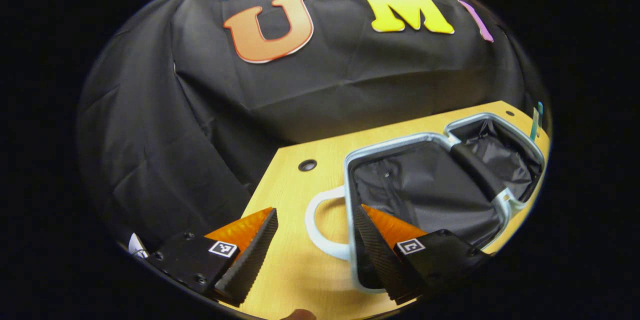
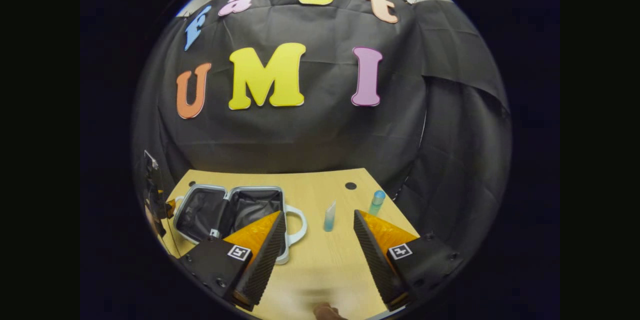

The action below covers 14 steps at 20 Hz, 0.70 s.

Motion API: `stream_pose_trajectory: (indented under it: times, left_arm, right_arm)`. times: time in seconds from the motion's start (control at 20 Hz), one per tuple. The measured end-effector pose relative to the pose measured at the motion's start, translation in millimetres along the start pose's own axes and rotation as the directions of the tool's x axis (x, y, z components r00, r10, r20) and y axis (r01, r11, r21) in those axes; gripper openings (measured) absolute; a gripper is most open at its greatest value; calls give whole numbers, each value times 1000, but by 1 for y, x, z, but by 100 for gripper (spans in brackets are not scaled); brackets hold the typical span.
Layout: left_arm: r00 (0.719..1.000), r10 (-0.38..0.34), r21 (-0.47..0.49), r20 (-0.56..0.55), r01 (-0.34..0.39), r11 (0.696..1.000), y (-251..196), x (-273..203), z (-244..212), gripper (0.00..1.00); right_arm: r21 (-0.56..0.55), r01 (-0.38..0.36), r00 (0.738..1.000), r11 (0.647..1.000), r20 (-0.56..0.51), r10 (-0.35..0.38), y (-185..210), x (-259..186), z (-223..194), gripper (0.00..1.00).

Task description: First open the suitcase, pack the skin care products into it, and then close the suitcase.

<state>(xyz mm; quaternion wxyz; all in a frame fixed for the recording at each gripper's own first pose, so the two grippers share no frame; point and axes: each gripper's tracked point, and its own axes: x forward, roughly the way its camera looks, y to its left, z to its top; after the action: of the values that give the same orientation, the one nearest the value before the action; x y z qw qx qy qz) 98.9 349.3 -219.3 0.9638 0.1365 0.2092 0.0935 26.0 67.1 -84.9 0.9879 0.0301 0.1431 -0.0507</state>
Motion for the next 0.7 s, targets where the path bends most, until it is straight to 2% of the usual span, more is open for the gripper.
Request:
stream_pose_trajectory:
  times: [0.25, 0.5, 0.7]
  left_arm:
    - [997, -69, -54, 42, 71, 996, -91, -34, 45, 98]
    - [982, -170, -93, 82, 177, 980, -218, -66, 81, 99]
    - [953, -290, -134, 90, 300, 944, -340, -79, 100, 99]
  right_arm:
    - [-43, -22, 999, 999, 37, 24, -50, 11, 5, 81]
    - [-66, -59, 997, 996, 44, 62, -103, 36, 10, 81]
    - [-72, -84, 996, 994, 20, 85, -145, 60, 6, 81]
